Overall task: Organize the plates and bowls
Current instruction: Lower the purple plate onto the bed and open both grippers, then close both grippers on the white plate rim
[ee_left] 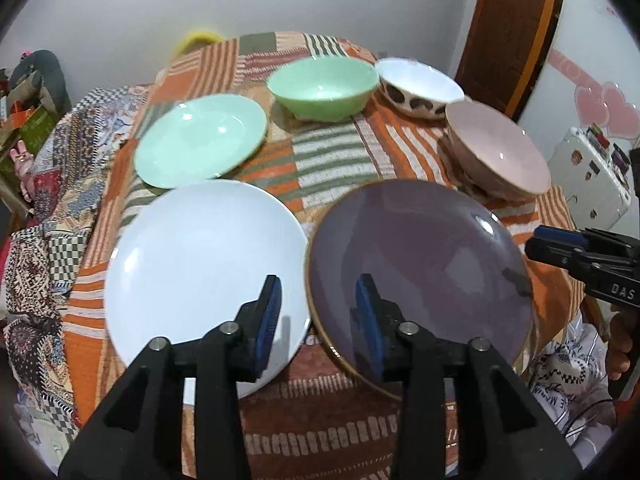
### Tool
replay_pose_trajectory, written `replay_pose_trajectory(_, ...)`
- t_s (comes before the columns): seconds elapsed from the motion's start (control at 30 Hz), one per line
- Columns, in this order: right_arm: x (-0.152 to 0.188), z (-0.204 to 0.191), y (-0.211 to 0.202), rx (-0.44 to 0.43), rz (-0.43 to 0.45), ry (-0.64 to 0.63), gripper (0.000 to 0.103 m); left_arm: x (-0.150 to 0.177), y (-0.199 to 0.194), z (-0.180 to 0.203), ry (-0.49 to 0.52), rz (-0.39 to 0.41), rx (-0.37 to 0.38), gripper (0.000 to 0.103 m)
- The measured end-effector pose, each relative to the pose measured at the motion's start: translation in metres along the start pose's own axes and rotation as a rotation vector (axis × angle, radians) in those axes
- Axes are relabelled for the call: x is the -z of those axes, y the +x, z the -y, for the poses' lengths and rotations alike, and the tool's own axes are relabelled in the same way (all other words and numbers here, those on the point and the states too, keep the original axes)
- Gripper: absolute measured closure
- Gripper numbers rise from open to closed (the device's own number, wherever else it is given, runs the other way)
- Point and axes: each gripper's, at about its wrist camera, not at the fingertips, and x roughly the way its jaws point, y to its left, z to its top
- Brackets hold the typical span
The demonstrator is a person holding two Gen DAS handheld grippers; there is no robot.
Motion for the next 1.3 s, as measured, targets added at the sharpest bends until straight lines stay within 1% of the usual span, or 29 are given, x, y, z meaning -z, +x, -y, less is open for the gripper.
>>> replay_pose_trajectory(0.03,-0.001,-0.002,-0.006,-0.001,0.018,-0.009,0.067,0.0,-0.006,-0.002,-0.005,0.015,-0.005,0.061)
replay_pose_trajectory(0.1,-0.005,-0.009,-0.014,-0.001,0.053,-0.025,0.062,-0.002,-0.019,-0.005,-0.014,0.047,-0.013,0.058)
replay_pose_trajectory(0.23,-0.012,-0.022,-0.033,-0.013,0.129,-0.066,0.058,-0.007,-0.048,-0.01,-0.031,0.124,-0.039,0.044)
replay_pose_trajectory(0.33,-0.02,-0.037,-0.048,-0.019,0.194,-0.106,0.05,-0.011,-0.076,-0.013,-0.039,0.207,-0.069,0.036)
replay_pose_trajectory(0.4,-0.024,-0.049,-0.054,-0.023,0.23,-0.134,0.042,-0.014,-0.089,-0.015,-0.041,0.244,-0.078,0.032)
replay_pose_trajectory(0.5,-0.028,-0.065,-0.063,-0.032,0.292,-0.175,0.033,-0.016,-0.107,-0.02,-0.057,0.303,-0.09,0.023)
replay_pose_trajectory(0.53,-0.028,-0.069,-0.065,-0.037,0.304,-0.182,0.031,-0.016,-0.114,-0.024,-0.069,0.326,-0.09,0.021)
replay_pose_trajectory(0.6,-0.031,-0.079,-0.067,-0.049,0.33,-0.202,0.026,-0.016,-0.122,-0.029,-0.086,0.349,-0.09,0.02)
replay_pose_trajectory(0.67,-0.034,-0.089,-0.067,-0.067,0.345,-0.223,0.025,-0.015,-0.129,-0.035,-0.099,0.359,-0.089,0.02)
replay_pose_trajectory(0.73,-0.036,-0.097,-0.065,-0.078,0.348,-0.241,0.022,-0.015,-0.134,-0.041,-0.117,0.364,-0.093,0.02)
replay_pose_trajectory(0.8,-0.037,-0.107,-0.061,-0.086,0.353,-0.265,0.015,-0.013,-0.138,-0.047,-0.135,0.37,-0.098,0.02)
replay_pose_trajectory(0.87,-0.035,-0.114,-0.06,-0.09,0.361,-0.289,0.012,-0.011,-0.14,-0.054,-0.15,0.373,-0.108,0.02)
replay_pose_trajectory(0.97,-0.035,-0.126,-0.053,-0.109,0.36,-0.31,0.003,-0.007,-0.142,-0.063,-0.154,0.372,-0.132,0.02)
replay_pose_trajectory(1.03,-0.035,-0.131,-0.047,-0.134,0.354,-0.313,0.002,-0.005,-0.139,-0.07,-0.149,0.368,-0.151,0.019)
replay_pose_trajectory(1.13,-0.038,-0.137,-0.036,-0.175,0.326,-0.307,0.002,-0.001,-0.136,-0.08,-0.159,0.361,-0.166,0.016)
replay_pose_trajectory(1.23,-0.042,-0.144,-0.022,-0.176,0.296,-0.301,0.002,0.004,-0.13,-0.091,-0.166,0.361,-0.196,0.016)
replay_pose_trajectory(1.3,-0.045,-0.147,-0.014,-0.168,0.28,-0.298,0.002,0.005,-0.123,-0.099,-0.168,0.345,-0.216,0.015)
